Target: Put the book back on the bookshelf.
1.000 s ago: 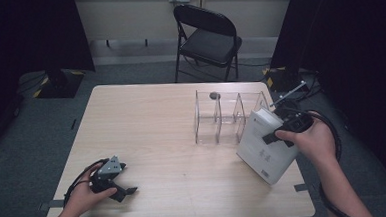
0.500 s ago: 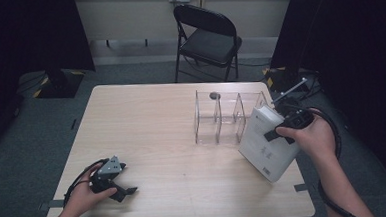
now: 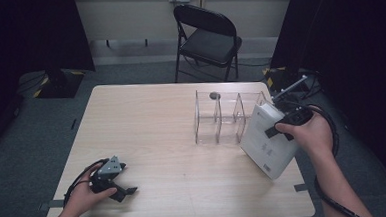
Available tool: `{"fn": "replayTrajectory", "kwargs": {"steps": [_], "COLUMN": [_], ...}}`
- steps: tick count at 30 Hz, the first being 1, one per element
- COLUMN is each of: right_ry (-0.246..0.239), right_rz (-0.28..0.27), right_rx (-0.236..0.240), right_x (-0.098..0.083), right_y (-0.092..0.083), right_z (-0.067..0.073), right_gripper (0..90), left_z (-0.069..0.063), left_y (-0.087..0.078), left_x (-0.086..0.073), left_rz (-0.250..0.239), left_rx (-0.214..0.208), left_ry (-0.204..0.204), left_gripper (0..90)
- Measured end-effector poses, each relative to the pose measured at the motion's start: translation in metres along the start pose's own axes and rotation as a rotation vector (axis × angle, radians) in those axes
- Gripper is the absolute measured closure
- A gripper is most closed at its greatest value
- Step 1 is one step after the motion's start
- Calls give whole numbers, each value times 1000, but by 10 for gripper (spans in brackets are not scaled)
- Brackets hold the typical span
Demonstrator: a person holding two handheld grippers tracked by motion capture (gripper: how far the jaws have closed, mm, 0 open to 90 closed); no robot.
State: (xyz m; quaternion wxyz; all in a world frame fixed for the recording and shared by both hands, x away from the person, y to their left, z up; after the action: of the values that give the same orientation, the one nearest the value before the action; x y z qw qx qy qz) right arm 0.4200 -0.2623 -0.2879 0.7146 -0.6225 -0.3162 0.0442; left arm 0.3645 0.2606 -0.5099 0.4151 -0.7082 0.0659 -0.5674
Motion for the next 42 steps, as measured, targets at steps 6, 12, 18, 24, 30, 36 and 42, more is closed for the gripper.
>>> {"fn": "replayTrajectory", "kwargs": {"steps": [6, 12, 18, 24, 30, 36, 42], "right_ry": [19, 33, 53, 66, 84, 95, 116], "right_rz": [18, 33, 40, 47, 50, 54, 48], "right_rx": [-15, -33, -41, -53, -62, -73, -90], "right_x": [4, 8, 11, 14, 17, 21, 23], "right_y": [2, 2, 2, 4, 5, 7, 10], "right_z": [-2, -4, -6, -8, -9, -11, -13], "right_gripper": [525, 525, 525, 525, 524, 524, 524], "left_z": [0, 0, 0, 0, 0, 0, 0], "left_y": [0, 0, 0, 0, 0, 0, 0], "left_x": [0, 0, 0, 0, 0, 0, 0], "left_rz": [1, 0, 0, 0, 0, 0, 0], "left_rx": [5, 0, 0, 0, 0, 0, 0], "left_ry": [1, 0, 0, 0, 0, 0, 0], "left_gripper": [0, 0, 0, 0, 0, 0, 0]}}
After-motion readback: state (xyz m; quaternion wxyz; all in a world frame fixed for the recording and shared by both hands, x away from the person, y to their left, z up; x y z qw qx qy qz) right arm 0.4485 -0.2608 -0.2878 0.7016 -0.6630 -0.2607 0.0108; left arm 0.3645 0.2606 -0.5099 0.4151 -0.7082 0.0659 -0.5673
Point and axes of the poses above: each handheld gripper's, and its own axes: y roughly forward along the jaws, x roughly out of its top, z roughly to its left, the point moved 1 cm from there along y, roughly forward along the jaws, and after that the axes turned 3 degrees about -z, right-handed, at the moved point
